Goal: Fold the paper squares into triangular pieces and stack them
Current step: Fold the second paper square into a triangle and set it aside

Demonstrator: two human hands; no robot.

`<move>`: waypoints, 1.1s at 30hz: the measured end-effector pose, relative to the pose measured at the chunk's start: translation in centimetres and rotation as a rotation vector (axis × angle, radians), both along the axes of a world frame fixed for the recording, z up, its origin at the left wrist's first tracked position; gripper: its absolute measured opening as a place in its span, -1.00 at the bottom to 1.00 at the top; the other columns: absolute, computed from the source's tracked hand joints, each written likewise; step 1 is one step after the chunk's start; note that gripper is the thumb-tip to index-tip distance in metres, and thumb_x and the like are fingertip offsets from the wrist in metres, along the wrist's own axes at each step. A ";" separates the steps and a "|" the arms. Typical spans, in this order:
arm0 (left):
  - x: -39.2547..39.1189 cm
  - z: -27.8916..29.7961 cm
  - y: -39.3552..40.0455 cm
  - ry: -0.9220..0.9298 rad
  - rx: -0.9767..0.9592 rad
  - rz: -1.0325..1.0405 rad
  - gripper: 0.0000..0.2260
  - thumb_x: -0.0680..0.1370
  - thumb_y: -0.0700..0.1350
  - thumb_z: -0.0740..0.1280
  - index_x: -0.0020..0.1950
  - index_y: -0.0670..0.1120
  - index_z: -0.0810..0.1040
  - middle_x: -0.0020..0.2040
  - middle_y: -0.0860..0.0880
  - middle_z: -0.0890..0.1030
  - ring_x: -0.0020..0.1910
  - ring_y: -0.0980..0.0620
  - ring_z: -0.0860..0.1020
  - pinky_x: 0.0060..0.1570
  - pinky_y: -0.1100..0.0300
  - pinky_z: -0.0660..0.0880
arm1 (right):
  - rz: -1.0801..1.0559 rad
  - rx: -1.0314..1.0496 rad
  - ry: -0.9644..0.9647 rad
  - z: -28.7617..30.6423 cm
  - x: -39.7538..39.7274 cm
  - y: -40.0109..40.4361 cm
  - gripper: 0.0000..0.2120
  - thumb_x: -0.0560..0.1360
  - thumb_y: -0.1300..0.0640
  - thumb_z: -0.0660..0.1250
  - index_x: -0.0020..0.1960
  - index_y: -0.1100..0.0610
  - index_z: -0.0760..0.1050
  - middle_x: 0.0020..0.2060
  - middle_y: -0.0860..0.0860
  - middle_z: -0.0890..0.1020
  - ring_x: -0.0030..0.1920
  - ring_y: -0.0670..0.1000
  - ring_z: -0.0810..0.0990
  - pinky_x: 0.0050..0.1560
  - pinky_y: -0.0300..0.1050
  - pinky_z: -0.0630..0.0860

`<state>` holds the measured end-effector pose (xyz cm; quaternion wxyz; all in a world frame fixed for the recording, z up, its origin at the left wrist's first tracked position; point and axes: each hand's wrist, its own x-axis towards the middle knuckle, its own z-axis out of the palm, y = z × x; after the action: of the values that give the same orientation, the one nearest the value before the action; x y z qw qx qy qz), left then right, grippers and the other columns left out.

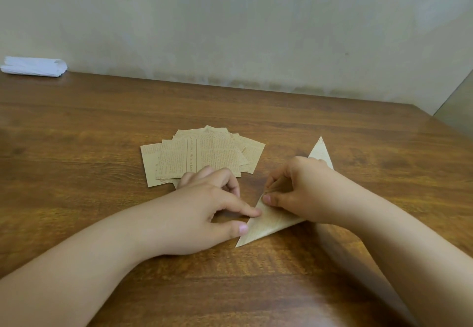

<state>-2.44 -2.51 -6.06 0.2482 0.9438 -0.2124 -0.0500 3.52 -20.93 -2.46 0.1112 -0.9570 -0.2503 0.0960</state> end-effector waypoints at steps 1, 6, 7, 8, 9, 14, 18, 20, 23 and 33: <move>0.0 -0.1 -0.2 -0.010 -0.017 0.011 -0.77 0.51 0.21 0.23 0.14 0.44 0.47 0.01 0.26 0.30 0.11 0.35 0.16 0.15 0.34 0.10 | 0.002 -0.006 -0.010 0.0 0.0 0.0 -0.90 0.49 -0.04 0.35 -0.03 -0.08 0.61 -0.08 -0.16 0.65 0.05 -0.08 0.52 0.12 -0.18 0.33; 0.1 -0.3 -0.5 -0.033 -0.023 0.032 -0.75 0.44 0.22 0.31 0.11 0.39 0.51 0.01 0.27 0.31 0.12 0.32 0.18 0.21 0.31 0.07 | -0.014 -0.022 -0.033 0.0 0.1 0.2 -0.86 0.49 -0.07 0.34 0.00 -0.09 0.60 -0.07 -0.14 0.64 0.07 -0.05 0.51 0.10 -0.19 0.27; 0.1 -0.3 -0.5 -0.028 -0.016 0.036 -0.74 0.43 0.23 0.32 0.12 0.40 0.50 0.02 0.28 0.30 0.13 0.32 0.18 0.22 0.29 0.07 | -0.021 -0.030 -0.038 0.0 0.1 0.3 -0.85 0.49 -0.08 0.34 0.02 -0.09 0.59 -0.06 -0.13 0.64 0.08 -0.05 0.50 0.09 -0.19 0.25; 0.1 -0.3 -0.5 -0.026 -0.009 0.039 -0.73 0.43 0.23 0.32 0.12 0.40 0.50 0.02 0.28 0.30 0.13 0.32 0.17 0.23 0.28 0.07 | -0.025 -0.046 -0.046 0.0 0.1 0.4 -0.84 0.49 -0.09 0.34 0.03 -0.09 0.58 -0.05 -0.12 0.63 0.09 -0.04 0.49 0.10 -0.18 0.23; 0.2 -0.3 -0.5 -0.027 0.000 0.040 -0.72 0.43 0.24 0.32 0.13 0.41 0.48 0.03 0.29 0.29 0.13 0.31 0.17 0.24 0.26 0.06 | -0.028 -0.064 -0.058 0.0 0.0 0.5 -0.83 0.48 -0.10 0.34 0.04 -0.09 0.58 -0.03 -0.11 0.63 0.10 -0.03 0.48 0.12 -0.16 0.22; 0.2 -0.2 -0.5 -0.007 0.053 0.059 -0.63 0.45 0.26 0.28 0.24 0.47 0.35 0.05 0.30 0.24 0.13 0.28 0.14 0.22 0.27 0.00 | -0.074 -0.079 -0.058 0.1 -0.1 0.7 -0.82 0.46 -0.12 0.36 0.01 -0.09 0.56 -0.02 -0.11 0.62 0.10 -0.03 0.49 0.17 -0.09 0.22; 0.3 -0.1 -0.5 0.012 0.070 0.070 -0.64 0.43 0.28 0.28 0.21 0.51 0.33 0.05 0.31 0.23 0.12 0.23 0.15 0.19 0.26 0.01 | -0.115 -0.075 -0.102 -0.2 -0.1 0.9 -0.70 0.41 -0.18 0.38 0.08 -0.13 0.45 0.05 -0.14 0.51 0.16 -0.04 0.44 0.11 -0.08 0.17; 0.4 0.0 -0.5 0.008 0.083 0.071 -0.63 0.43 0.28 0.28 0.21 0.51 0.33 0.05 0.30 0.23 0.11 0.23 0.15 0.20 0.25 0.00 | -0.142 -0.056 -0.222 -0.4 -0.5 0.3 -0.51 0.38 -0.21 0.38 0.25 -0.15 0.34 0.14 -0.16 0.37 0.24 -0.07 0.34 0.18 -0.07 0.13; 0.5 0.1 -0.6 0.010 0.111 0.069 -0.61 0.44 0.27 0.27 0.25 0.48 0.32 0.04 0.29 0.23 0.09 0.23 0.13 0.21 0.23 0.01 | -0.018 0.209 -0.408 -0.6 -3.0 -1.2 -0.67 0.45 -0.09 0.35 0.19 -0.14 0.40 0.04 -0.21 0.36 0.09 -0.21 0.30 0.17 -0.16 0.21; 0.6 0.0 -0.6 -0.009 0.124 0.062 -0.62 0.42 0.28 0.26 0.23 0.48 0.34 0.04 0.30 0.24 0.13 0.22 0.16 0.24 0.21 0.00 | 0.346 0.144 -0.484 -4.6 -7.8 -2.8 -0.66 0.48 0.08 0.15 0.16 0.02 0.59 0.02 -0.13 0.61 0.05 -0.09 0.58 0.13 -0.10 0.30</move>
<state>-1.81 -3.06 -6.08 0.1896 0.9637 -0.1809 -0.0510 -4.27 -23.76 -7.04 0.0980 -0.8848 -0.4351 -0.1351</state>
